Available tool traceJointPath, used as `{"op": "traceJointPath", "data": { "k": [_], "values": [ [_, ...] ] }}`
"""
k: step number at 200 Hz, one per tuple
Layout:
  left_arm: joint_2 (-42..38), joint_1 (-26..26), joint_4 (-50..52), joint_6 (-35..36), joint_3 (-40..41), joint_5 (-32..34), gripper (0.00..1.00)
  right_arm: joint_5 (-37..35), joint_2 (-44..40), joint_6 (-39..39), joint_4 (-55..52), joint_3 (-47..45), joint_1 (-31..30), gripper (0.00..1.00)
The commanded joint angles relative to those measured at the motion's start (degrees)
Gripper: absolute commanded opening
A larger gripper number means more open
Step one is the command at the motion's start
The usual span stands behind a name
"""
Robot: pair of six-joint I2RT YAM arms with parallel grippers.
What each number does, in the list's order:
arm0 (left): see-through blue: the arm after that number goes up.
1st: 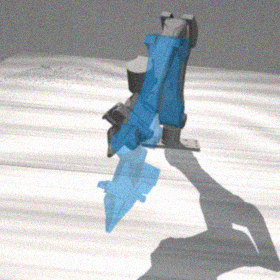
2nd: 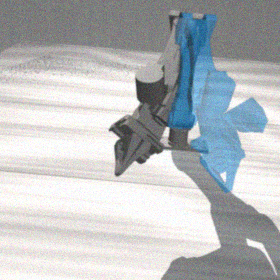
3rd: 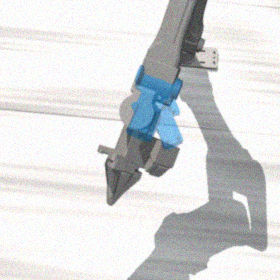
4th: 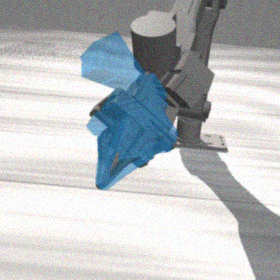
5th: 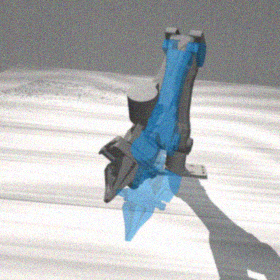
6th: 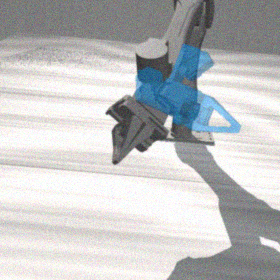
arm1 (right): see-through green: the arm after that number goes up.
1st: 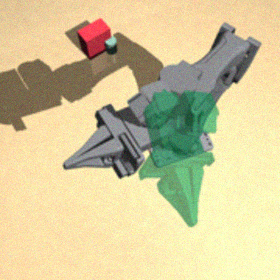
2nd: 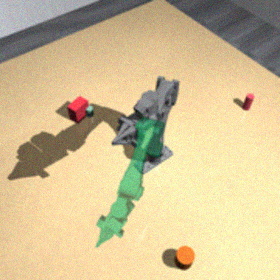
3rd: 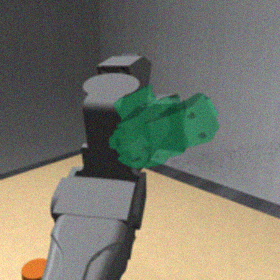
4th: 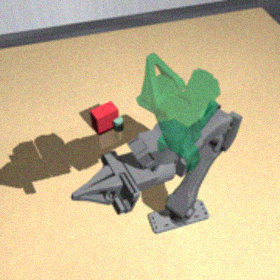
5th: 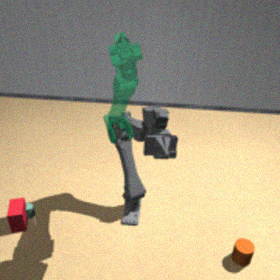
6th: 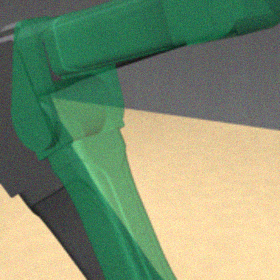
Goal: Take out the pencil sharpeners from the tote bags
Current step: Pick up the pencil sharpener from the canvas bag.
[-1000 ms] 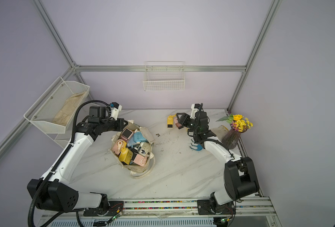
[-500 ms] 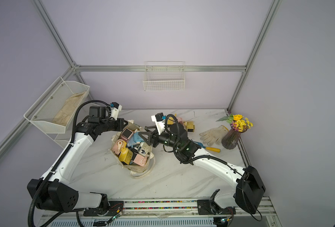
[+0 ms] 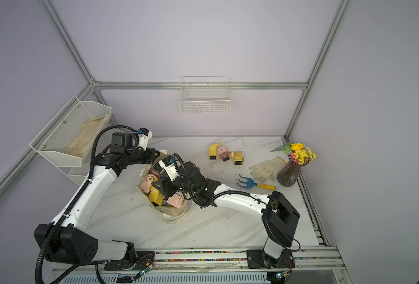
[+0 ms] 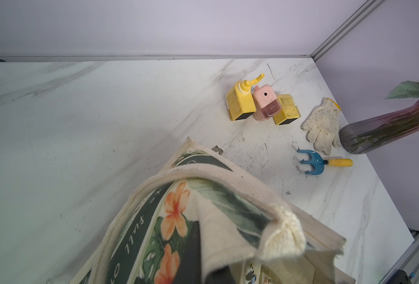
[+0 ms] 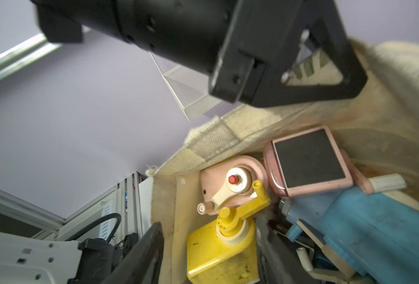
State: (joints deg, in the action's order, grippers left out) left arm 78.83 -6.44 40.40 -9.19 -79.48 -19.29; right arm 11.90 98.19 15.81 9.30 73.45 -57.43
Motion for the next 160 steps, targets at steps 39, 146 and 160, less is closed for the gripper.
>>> {"op": "traceJointPath", "data": {
  "k": [39,146,160],
  "values": [
    [-2.2,0.5,-7.8,0.8,-2.4,-0.1,0.0,-3.0,5.9,1.3,-6.1,4.9,-1.1,0.7],
    [-2.2,0.5,-7.7,0.8,-2.4,0.1,0.0,-0.6,15.4,11.3,-14.8,13.3,-2.8,0.87],
    [-2.2,0.5,-7.7,0.8,-2.4,0.1,0.0,-5.3,17.8,11.3,-19.1,16.3,-3.7,0.88]
  ]
}}
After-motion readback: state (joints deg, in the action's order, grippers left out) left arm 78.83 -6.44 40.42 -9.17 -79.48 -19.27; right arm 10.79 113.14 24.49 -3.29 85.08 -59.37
